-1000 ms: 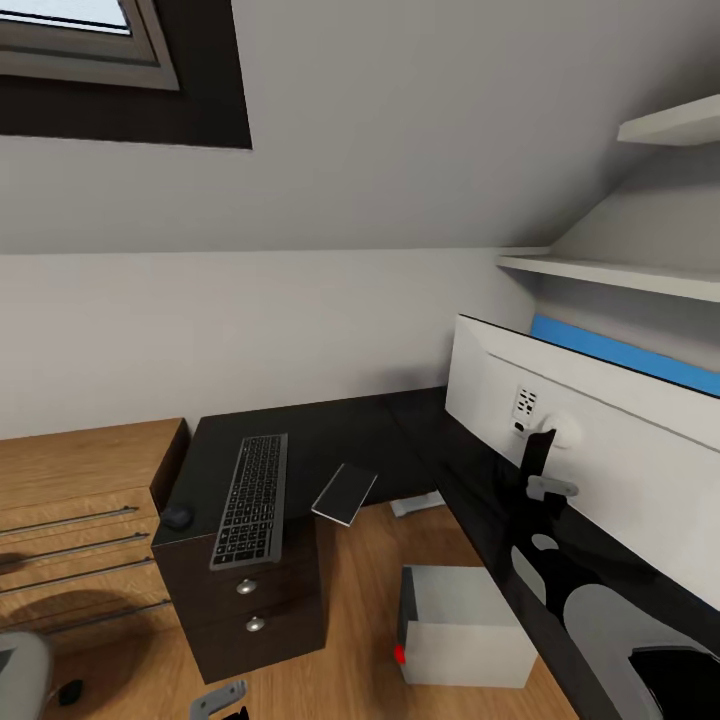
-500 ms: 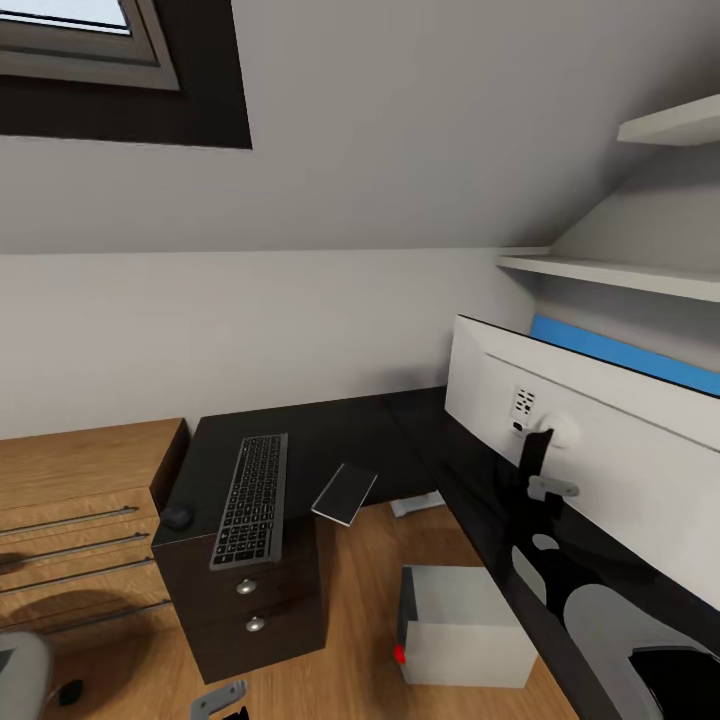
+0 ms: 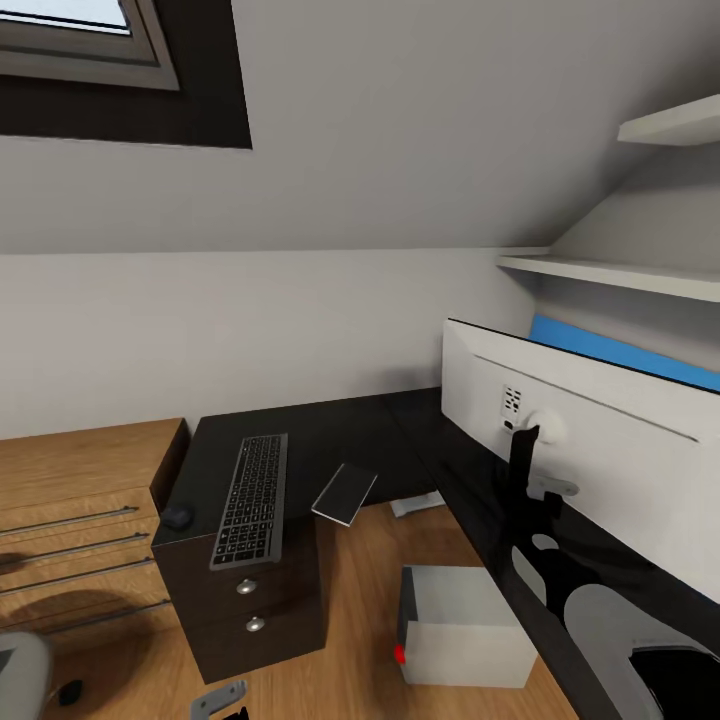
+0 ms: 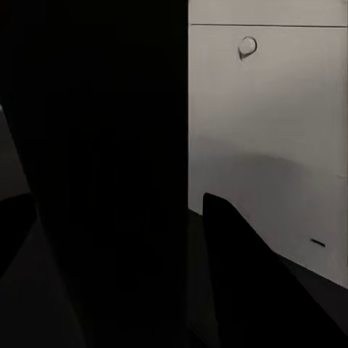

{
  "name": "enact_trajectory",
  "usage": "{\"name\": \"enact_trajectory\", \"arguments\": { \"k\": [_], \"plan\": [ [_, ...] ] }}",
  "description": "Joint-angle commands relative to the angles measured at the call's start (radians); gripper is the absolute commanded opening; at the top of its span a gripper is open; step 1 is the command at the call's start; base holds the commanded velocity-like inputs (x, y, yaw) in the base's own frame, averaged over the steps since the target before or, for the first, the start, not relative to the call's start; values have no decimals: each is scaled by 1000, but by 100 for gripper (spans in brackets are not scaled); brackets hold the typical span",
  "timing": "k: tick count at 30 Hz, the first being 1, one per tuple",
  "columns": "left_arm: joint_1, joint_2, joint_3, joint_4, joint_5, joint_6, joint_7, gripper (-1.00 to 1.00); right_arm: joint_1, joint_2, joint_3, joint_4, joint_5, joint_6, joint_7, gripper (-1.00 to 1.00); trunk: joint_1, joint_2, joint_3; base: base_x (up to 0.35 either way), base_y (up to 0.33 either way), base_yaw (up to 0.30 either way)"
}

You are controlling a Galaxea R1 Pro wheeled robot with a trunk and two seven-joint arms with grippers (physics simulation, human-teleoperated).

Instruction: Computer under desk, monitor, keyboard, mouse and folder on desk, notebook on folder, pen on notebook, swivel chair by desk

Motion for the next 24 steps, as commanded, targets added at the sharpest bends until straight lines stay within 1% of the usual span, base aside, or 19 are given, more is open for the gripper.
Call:
{"name": "enact_trajectory", "arguments": {
  "k": [1, 24],
  "plan": [
    [-1, 2, -8, -1, 10, -4, 8, 100, -1, -1, 9, 1, -18, -6, -1, -100, 0, -1, -1, 0, 0, 0],
    [-1, 1, -8, -1, 10, -4, 7, 100, 0, -4, 7, 2, -21, -11, 0, -100, 0, -1, -1, 0, 0, 0]
  ]
}}
